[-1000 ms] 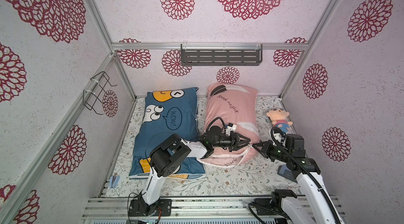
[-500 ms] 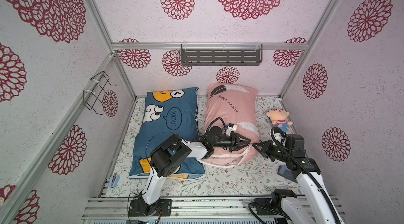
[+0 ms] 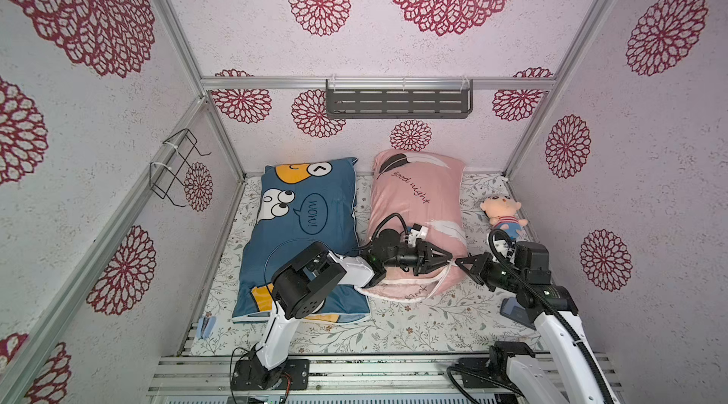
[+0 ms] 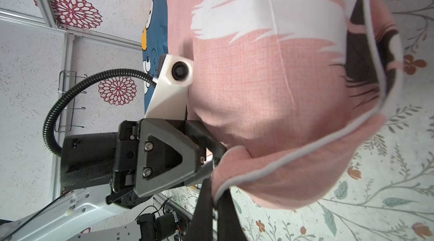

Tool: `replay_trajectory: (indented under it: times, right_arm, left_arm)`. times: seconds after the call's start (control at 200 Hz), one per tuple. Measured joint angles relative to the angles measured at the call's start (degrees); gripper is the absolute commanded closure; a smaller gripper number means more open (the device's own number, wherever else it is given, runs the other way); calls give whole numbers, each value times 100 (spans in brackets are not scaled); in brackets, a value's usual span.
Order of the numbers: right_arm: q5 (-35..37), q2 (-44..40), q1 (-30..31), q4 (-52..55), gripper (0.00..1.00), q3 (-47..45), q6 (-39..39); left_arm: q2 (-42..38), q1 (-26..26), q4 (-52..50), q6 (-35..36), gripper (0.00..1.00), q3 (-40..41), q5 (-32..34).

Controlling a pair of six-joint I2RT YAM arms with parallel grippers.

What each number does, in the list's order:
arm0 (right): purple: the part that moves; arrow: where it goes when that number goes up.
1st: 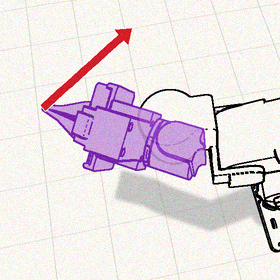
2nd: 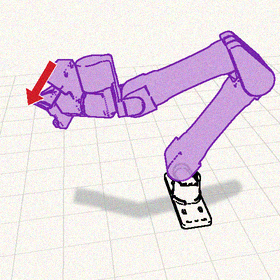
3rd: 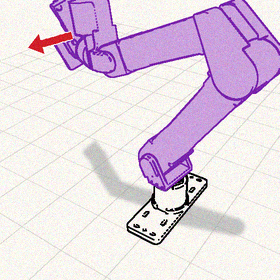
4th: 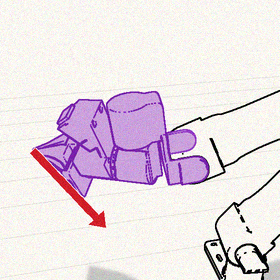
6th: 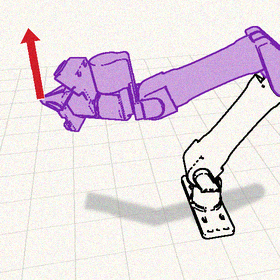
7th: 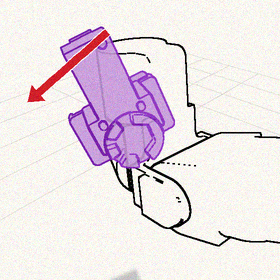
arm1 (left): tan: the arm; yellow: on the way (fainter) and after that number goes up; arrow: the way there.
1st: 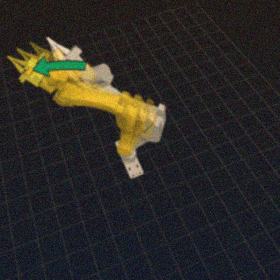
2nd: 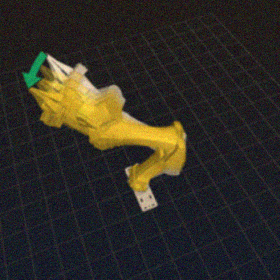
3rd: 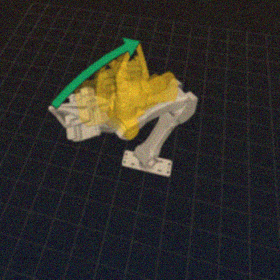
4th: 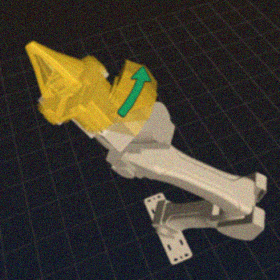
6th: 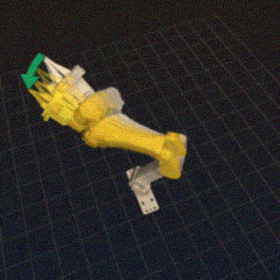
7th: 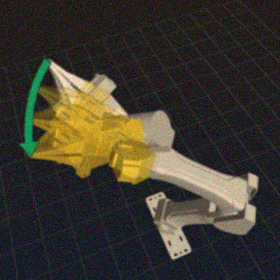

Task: Zip up pillowcases
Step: Zip the zipper on the pillowcase.

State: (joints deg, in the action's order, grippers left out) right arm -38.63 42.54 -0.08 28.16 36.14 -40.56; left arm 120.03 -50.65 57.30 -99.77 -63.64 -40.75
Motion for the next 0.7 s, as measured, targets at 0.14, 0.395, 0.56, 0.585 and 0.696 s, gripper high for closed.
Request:
replay_trajectory:
  times: [0.14,0.395,0.56,0.585,0.696]
  right_arm:
    - [4,-4,0,0,100,0,0]
    - [7,-24,0,-2,100,0,-4]
    - [46,-31,0,-2,100,0,-13]
    - [50,-31,0,-2,100,0,-15]
    - [74,-31,0,-2,100,0,-22]
  left_arm:
    - [0,0,7,-9,78,2,0]
    - [0,-7,4,-13,82,4,0]
    - [0,-17,17,-17,70,7,-7]
    - [0,-20,17,-15,70,7,-7]
    - [0,-37,22,-17,73,7,-4]
